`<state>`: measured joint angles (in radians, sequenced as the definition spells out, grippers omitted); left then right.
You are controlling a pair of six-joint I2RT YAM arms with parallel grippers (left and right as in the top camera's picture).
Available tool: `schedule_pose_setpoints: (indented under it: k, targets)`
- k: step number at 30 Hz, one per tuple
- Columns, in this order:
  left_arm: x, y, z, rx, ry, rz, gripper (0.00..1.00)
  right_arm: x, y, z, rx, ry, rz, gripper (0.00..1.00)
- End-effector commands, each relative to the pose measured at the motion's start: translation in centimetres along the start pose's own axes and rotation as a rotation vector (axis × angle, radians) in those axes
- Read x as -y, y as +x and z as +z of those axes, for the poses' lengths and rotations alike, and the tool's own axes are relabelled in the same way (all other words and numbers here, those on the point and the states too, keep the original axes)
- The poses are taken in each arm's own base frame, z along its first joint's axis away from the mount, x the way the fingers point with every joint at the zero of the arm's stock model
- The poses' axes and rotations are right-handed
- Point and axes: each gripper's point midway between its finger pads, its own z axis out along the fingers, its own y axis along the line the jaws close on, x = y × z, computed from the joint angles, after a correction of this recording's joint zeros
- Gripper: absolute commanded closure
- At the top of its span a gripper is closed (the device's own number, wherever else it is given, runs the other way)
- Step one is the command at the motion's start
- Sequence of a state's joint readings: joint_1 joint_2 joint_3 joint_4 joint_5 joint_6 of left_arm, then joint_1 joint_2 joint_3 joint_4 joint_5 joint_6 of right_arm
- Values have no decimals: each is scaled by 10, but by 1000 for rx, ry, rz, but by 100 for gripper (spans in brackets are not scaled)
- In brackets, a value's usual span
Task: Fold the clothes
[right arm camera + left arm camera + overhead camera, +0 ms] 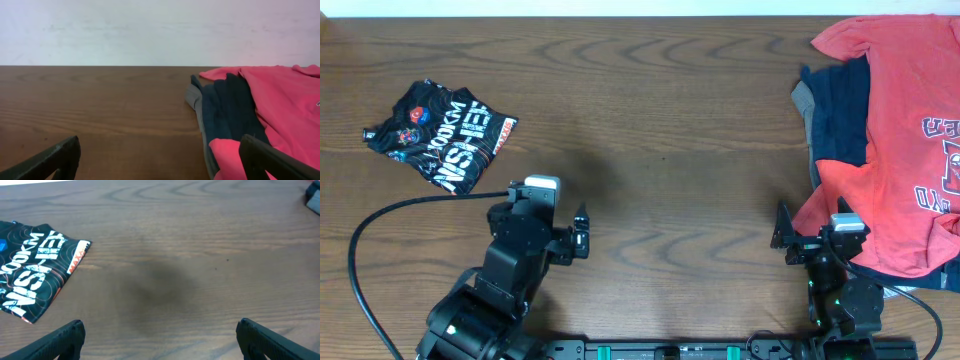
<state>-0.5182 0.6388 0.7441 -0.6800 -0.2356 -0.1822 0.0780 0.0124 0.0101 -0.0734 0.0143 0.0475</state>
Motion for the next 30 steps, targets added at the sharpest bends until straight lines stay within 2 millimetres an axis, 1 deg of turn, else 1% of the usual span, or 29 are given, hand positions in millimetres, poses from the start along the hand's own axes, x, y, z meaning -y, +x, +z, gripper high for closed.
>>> schedule_pose_setpoints:
  k: [1, 5, 9, 11, 13, 16, 21, 25, 30]
  targets:
    - [-20, 6, -2, -18, -70, -27, 2, -1, 1, 0, -1, -5, -11, 1]
    - [-43, 12, -8, -32, -110, -122, 2, -1, 1, 0, -1, -5, -11, 1]
    - [-70, 18, -13, -13, -188, -220, 2, -1, 1, 0, -1, -5, -11, 1]
    - [-79, 26, -13, -10, -220, -243, 2, -1, 1, 0, -1, -5, -11, 1]
    - [-85, 41, -12, -10, -243, -259, 2, -1, 1, 0, -1, -5, -11, 1]
    - [-89, 60, -3, 22, -258, -275, 2, -1, 1, 0, -1, -5, -11, 1]
    - [-95, 77, 21, 143, -258, -315, 2, -1, 1, 0, -1, -5, -11, 1]
    - [-96, 75, 35, 275, -241, -319, 2, -1, 1, 0, -1, -5, -11, 1]
    - [-97, 62, 41, 451, -220, -321, 2, -1, 1, 0, -1, -5, -11, 1]
